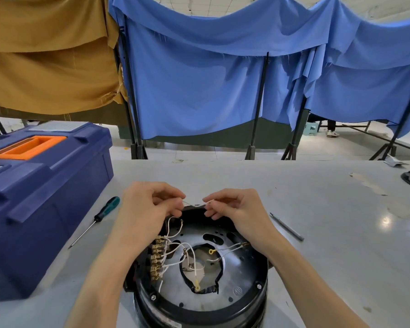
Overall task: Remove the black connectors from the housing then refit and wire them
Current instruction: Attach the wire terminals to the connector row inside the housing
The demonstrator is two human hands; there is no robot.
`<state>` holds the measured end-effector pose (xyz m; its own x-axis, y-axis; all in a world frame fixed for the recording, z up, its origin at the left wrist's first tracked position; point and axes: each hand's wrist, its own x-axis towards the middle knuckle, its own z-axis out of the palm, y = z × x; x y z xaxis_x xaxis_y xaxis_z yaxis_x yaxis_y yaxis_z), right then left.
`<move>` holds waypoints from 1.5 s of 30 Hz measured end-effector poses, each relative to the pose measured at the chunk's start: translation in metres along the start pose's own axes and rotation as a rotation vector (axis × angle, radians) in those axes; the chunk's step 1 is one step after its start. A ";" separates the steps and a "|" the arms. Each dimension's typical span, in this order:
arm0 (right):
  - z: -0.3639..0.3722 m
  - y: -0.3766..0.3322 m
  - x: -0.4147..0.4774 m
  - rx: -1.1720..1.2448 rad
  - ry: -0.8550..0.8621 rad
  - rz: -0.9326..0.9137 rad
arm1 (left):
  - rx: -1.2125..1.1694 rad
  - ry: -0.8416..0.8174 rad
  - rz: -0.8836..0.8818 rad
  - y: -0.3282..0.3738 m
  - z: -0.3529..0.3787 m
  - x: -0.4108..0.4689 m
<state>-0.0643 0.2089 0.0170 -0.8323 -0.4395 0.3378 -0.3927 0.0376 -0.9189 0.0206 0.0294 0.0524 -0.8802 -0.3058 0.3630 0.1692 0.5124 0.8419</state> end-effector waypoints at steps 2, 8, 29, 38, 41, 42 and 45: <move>-0.002 0.001 0.000 0.039 -0.027 0.008 | 0.029 0.011 -0.009 -0.002 -0.004 0.001; -0.006 -0.006 0.000 0.135 -0.065 0.027 | 0.196 -0.036 0.025 -0.003 -0.008 0.000; -0.013 -0.025 -0.004 0.137 -0.239 -0.004 | 0.104 -0.163 0.028 0.007 0.002 -0.002; -0.010 -0.024 -0.005 0.090 -0.249 0.002 | 0.081 -0.251 0.029 0.011 0.004 -0.004; -0.012 -0.024 -0.004 0.059 -0.259 0.021 | 0.070 -0.262 0.038 0.011 0.003 -0.006; -0.013 -0.023 -0.003 0.026 -0.248 0.021 | 0.073 -0.274 0.039 0.012 0.003 -0.006; -0.026 -0.018 0.000 -0.249 -0.150 0.022 | 0.102 -0.356 0.025 0.011 0.002 -0.008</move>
<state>-0.0678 0.2317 0.0393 -0.7818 -0.5634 0.2670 -0.4744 0.2597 -0.8412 0.0283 0.0392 0.0574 -0.9784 -0.0033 0.2066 0.1635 0.5994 0.7836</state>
